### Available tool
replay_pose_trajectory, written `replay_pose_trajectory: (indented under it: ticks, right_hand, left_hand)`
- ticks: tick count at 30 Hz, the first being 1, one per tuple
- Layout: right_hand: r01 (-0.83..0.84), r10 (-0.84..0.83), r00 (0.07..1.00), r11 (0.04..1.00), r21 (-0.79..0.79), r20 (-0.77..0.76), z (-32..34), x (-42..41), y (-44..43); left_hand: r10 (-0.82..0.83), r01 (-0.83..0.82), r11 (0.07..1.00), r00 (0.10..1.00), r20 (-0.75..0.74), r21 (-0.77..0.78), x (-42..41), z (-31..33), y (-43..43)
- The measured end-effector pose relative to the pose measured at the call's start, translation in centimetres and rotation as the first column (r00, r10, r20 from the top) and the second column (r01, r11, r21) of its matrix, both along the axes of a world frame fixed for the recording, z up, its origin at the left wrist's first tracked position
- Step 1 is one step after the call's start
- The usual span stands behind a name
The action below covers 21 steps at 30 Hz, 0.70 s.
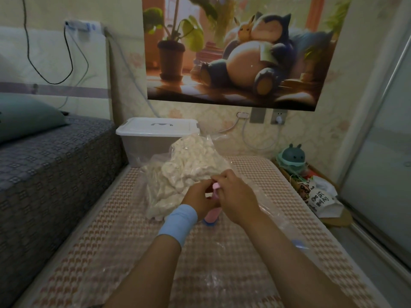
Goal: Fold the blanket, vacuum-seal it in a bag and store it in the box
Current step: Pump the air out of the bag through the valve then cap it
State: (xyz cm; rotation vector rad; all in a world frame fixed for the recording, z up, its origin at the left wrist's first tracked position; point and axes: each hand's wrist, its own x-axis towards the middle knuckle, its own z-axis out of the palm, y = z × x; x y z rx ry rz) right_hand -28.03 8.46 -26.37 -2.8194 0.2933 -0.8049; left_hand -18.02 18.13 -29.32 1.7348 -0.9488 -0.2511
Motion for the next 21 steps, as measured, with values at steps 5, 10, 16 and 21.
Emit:
replay_pose_trajectory:
  ticks: [5, 10, 16, 21]
  right_hand:
    - [-0.023, 0.033, 0.996, 0.993, -0.12, 0.083, 1.7, -0.3, 0.0]
    - [-0.161, 0.179, 0.984, 0.879, 0.449, 0.003, 1.0, -1.4, -0.4]
    - [0.043, -0.089, 0.995, 0.788, 0.615, 0.044, 3.2, 1.8, -5.5]
    - [0.149, -0.058, 0.974, 0.893, 0.425, -0.22, 3.1, 7.7, -10.2]
  left_hand:
    - [-0.029, 0.029, 1.0, 0.999, -0.035, -0.004, -0.1, 0.6, 0.4]
    - [-0.126, 0.121, 0.983, 0.992, 0.023, 0.14, 0.1, 2.3, 1.9]
    - [0.037, -0.053, 0.98, 0.995, 0.09, 0.192, 5.4, 4.8, 1.9]
    - [0.029, -0.214, 0.865, 0.924, 0.381, 0.453, 11.4, 8.0, -1.8]
